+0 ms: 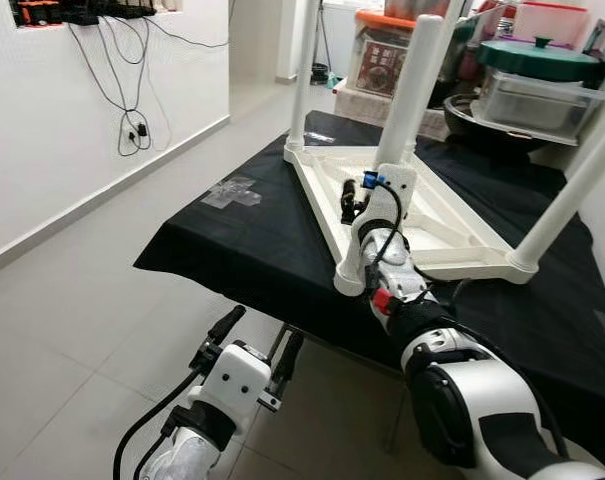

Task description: Building children table

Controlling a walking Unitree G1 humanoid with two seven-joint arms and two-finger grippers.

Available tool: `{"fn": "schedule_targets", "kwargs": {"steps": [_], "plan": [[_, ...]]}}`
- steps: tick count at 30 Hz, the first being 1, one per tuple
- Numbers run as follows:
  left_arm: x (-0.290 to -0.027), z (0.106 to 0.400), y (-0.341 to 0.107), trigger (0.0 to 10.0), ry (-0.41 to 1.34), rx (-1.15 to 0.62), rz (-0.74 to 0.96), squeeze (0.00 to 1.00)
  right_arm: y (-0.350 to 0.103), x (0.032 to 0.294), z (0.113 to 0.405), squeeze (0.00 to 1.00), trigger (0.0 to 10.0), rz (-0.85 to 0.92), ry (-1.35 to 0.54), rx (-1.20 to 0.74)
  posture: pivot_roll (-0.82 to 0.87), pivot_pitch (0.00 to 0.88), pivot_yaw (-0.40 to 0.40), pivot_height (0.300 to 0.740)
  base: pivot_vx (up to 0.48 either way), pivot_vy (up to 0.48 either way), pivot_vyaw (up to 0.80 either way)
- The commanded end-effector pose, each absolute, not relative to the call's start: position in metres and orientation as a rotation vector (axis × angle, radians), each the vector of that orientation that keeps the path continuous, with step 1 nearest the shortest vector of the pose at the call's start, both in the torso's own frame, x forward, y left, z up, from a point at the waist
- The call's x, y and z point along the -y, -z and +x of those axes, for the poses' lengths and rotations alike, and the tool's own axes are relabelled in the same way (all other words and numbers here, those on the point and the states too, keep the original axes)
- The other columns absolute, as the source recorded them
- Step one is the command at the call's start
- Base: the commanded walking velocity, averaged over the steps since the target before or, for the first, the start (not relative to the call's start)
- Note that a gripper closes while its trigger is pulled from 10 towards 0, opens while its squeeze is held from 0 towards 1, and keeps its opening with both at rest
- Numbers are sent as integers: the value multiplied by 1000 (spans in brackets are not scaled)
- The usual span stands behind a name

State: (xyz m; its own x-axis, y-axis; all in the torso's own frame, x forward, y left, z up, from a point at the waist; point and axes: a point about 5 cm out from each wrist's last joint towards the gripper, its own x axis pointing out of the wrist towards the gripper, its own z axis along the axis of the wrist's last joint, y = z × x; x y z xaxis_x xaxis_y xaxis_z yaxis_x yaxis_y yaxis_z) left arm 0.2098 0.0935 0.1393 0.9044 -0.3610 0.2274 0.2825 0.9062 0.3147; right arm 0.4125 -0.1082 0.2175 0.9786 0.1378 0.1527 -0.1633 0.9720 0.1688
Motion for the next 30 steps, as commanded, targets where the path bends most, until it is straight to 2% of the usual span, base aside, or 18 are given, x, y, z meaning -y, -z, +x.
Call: {"fn": "schedule_targets", "kwargs": {"steps": [1,2,3,5,6,8,9,11,14,18,19,20,24,30], "plan": [[-92,210,-135,10000,344,266,279,0,-217,97,410,0,10000,192,-304,150,77,19,-132,740,0,0,0],[-92,210,-135,10000,344,267,279,0,-214,94,408,0,10000,184,-391,144,77,19,-132,740,0,0,0],[-92,210,-135,10000,344,267,279,0,-214,94,408,0,10000,184,-391,144,77,19,-132,740,0,0,0],[-93,210,-135,10000,341,268,279,0,-212,88,404,0,10000,152,-580,117,74,21,-130,740,0,0,0],[-93,210,-135,10000,341,268,279,0,-212,88,404,0,10000,152,-580,117,74,21,-130,740,0,0,0],[-92,209,-135,10000,344,267,276,0,-208,81,398,0,10000,63,-764,101,75,22,-128,740,0,0,0],[-92,209,-135,10000,344,267,276,0,-208,81,398,0,10000,63,-764,101,75,22,-128,740,0,0,0],[-92,209,-136,10000,349,268,273,0,-205,73,391,0,10000,46,-937,63,77,25,-130,740,0,0,0],[-92,209,-136,10000,350,270,272,0,-204,69,390,0,10000,41,-970,49,77,26,-132,740,0,0,0],[-92,209,-136,10000,348,272,272,0,-203,70,393,0,10000,19,-915,50,77,27,-133,740,0,0,0],[-92,209,-136,10000,347,272,271,0,-201,71,395,0,0,25,-854,40,76,26,-131,740,0,0,0],[-92,209,-136,10000,347,272,271,0,-201,71,395,0,0,25,-854,40,76,26,-131,740,0,0,0],[-92,209,-136,10000,344,272,272,0,-204,81,404,0,0,28,-627,54,75,23,-133,740,0,0,0],[-92,208,-136,10000,344,271,272,0,-208,92,408,0,0,50,-515,63,77,19,-134,740,0,0,0]]}}
